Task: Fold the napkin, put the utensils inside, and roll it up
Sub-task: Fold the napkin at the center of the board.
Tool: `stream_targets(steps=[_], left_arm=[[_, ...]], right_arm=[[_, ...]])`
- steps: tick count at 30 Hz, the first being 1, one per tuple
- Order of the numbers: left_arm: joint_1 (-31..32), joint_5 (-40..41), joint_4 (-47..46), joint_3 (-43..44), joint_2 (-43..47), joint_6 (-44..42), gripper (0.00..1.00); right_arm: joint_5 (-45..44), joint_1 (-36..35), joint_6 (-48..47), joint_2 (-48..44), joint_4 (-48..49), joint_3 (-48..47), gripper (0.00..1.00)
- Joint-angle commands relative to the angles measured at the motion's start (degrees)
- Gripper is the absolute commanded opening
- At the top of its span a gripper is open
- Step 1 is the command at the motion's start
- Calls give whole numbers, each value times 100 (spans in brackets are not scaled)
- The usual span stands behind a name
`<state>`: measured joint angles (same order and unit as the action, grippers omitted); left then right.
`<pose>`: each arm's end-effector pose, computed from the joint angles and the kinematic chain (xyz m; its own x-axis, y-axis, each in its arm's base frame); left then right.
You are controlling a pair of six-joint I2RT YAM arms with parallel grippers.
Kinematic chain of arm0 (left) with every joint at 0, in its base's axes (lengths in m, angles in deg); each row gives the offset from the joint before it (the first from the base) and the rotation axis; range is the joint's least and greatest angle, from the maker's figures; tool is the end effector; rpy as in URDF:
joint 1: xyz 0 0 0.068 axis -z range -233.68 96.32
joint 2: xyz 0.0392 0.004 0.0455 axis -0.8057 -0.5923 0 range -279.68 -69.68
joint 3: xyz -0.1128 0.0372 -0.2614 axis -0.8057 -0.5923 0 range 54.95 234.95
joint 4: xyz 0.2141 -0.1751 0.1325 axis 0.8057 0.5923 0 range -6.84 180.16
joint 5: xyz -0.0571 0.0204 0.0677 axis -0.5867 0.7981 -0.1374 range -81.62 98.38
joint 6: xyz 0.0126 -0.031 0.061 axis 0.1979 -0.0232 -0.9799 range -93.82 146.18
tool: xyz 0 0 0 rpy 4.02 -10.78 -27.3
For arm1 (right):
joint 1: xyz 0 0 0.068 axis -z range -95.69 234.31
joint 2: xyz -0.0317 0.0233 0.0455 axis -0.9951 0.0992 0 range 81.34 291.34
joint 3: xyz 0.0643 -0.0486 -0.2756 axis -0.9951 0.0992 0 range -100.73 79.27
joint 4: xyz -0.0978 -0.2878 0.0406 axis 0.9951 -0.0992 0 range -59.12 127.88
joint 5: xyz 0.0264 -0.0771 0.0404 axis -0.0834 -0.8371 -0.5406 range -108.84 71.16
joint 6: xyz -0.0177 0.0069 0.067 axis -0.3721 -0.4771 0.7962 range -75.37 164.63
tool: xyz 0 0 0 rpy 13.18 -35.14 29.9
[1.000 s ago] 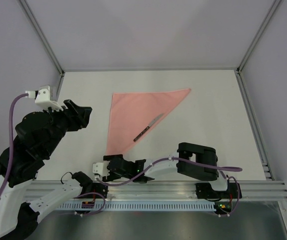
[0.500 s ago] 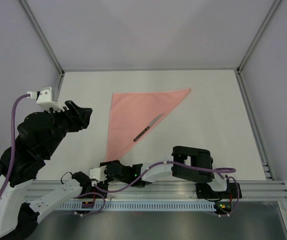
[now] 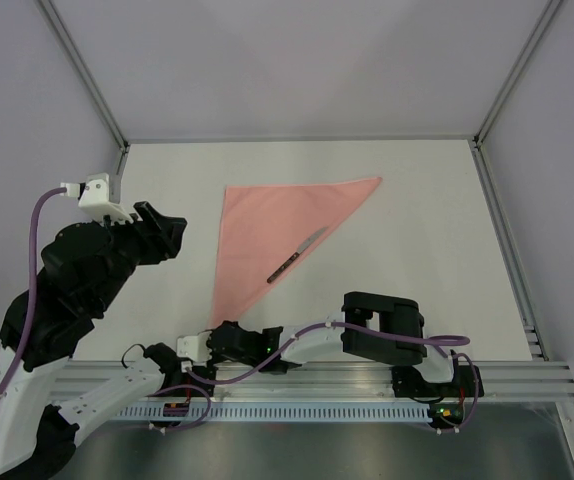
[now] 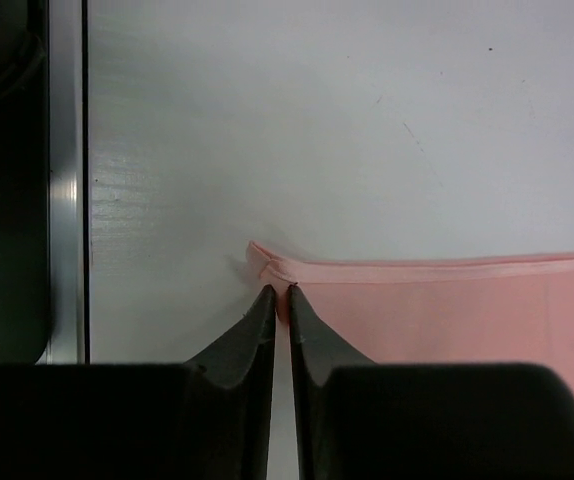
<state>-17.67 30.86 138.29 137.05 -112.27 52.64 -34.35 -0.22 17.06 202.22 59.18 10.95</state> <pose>0.1130 -0.0554 0.5007 -0.3042 -0.2879 -0.9081 0.1226 0.9335 -0.3370 0.0627 0.4950 0.0900 0.3901 -0.6058 -0.6934 -0.8538 0.0439 -0.5187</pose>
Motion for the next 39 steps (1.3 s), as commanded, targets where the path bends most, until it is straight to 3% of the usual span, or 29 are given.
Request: stream_targets(steps=[1, 5, 22, 39], left_arm=[[-6, 55, 6, -10, -48, 140, 63], [2, 55, 6, 16, -39, 140, 63], [-6, -121, -354, 51, -259, 123, 63], [-6, -648, -873, 121, -979, -62, 63]], right_arm=[[-22, -2, 6, -64, 15, -279, 14], [-22, 33, 137, -117, -169, -419, 9], [-224, 824, 744, -908, -1092, -552, 5], [-110, 3372, 1298, -1462, -1866, 72, 0]])
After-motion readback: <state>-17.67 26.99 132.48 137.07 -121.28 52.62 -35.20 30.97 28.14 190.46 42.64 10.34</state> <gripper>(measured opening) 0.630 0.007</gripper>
